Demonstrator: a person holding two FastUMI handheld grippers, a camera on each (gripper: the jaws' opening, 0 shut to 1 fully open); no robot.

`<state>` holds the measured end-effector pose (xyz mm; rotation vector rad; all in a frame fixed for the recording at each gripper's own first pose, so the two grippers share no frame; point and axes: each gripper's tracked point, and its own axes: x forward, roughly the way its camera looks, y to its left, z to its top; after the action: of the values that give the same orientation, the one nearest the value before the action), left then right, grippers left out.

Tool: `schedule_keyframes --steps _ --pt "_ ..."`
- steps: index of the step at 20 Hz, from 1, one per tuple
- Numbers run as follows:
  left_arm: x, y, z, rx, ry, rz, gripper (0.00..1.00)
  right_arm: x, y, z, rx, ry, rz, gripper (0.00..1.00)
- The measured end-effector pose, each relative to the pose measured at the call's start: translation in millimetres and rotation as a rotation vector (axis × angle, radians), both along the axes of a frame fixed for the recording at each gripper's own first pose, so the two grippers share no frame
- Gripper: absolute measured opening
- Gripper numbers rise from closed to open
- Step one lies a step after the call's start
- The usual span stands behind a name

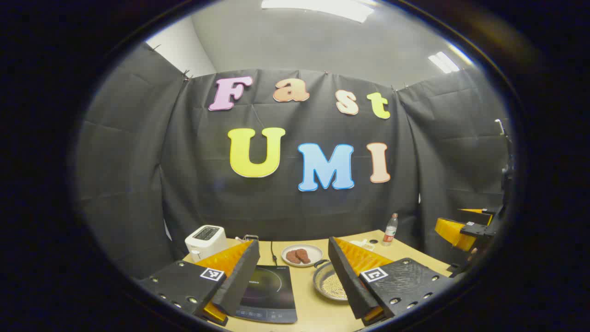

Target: First push the handle of the pot to place it horizontally, then grasp the pot with both hands and set it on the induction cooktop.

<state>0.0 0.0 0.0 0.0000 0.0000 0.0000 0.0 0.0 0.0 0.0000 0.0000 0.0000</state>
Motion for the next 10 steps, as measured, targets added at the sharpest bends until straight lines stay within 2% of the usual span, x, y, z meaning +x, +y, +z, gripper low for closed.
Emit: schedule_keyframes --steps 4,5,6,10 --pt "-5.7 0.3 0.1 0.007 -0.004 -0.004 0.88 -1.8 -1.2 -0.7 0.013 0.004 0.0 0.97" --pt "-6.0 0.2 -0.4 0.007 -0.004 -0.006 0.91 -2.2 -1.4 -1.1 0.013 0.006 -0.002 0.97" --pt "-6.3 -0.3 -0.6 0.008 -0.004 -0.009 0.88 -2.2 -1.1 -2.7 0.014 0.009 -0.002 0.97" --pt "-7.8 -1.7 -2.8 0.015 -0.004 -0.014 0.88 -3.5 0.7 -3.7 0.023 0.017 0.0 0.97"
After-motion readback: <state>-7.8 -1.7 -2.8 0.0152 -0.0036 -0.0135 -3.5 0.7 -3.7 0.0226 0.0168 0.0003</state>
